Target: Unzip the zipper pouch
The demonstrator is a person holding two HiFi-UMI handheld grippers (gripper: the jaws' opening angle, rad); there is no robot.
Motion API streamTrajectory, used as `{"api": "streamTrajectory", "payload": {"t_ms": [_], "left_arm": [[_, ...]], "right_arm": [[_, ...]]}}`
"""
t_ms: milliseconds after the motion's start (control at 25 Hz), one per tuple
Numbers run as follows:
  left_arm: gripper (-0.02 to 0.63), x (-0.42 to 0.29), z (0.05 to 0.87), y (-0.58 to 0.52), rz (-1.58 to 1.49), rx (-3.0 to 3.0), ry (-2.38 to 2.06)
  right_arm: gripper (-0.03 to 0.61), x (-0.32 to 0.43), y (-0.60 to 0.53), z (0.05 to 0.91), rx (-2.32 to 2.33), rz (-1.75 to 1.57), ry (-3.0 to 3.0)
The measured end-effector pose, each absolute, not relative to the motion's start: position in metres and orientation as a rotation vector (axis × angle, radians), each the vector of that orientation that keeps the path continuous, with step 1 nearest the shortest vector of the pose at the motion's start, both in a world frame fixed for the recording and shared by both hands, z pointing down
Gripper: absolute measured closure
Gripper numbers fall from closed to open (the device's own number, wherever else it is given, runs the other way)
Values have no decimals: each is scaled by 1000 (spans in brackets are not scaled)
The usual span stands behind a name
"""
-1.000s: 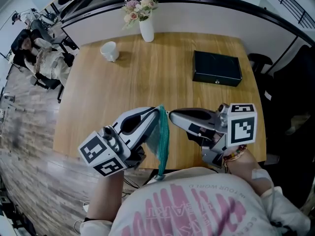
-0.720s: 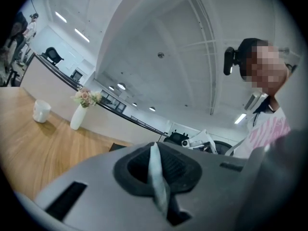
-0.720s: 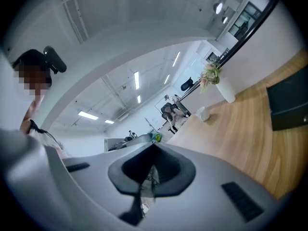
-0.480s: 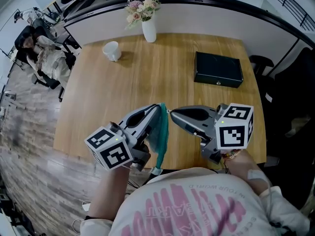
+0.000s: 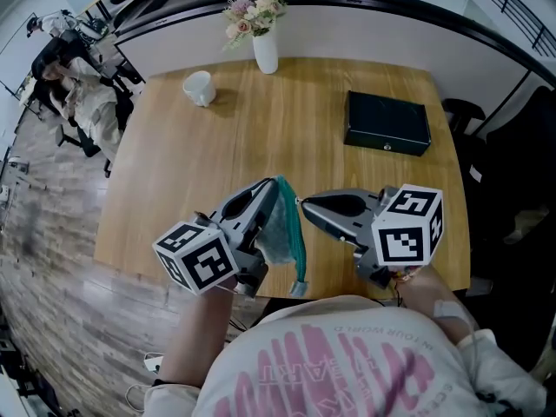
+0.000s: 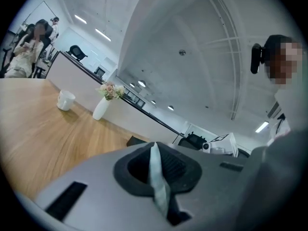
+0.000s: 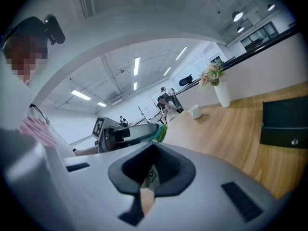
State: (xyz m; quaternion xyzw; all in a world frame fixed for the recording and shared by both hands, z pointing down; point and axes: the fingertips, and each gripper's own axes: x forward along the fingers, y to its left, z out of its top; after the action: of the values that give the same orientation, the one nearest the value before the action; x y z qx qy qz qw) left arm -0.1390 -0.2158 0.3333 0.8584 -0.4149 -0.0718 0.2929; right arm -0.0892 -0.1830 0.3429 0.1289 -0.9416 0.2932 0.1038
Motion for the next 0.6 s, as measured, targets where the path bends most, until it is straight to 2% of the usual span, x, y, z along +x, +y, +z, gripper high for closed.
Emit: {"api": "streamTrajectory", "payload": {"t_ms": [600], "left_arm": [[603, -167, 330, -232, -282, 2213, -1221]], "right_arm": [[580, -97, -177, 354, 299, 859, -2744]]}}
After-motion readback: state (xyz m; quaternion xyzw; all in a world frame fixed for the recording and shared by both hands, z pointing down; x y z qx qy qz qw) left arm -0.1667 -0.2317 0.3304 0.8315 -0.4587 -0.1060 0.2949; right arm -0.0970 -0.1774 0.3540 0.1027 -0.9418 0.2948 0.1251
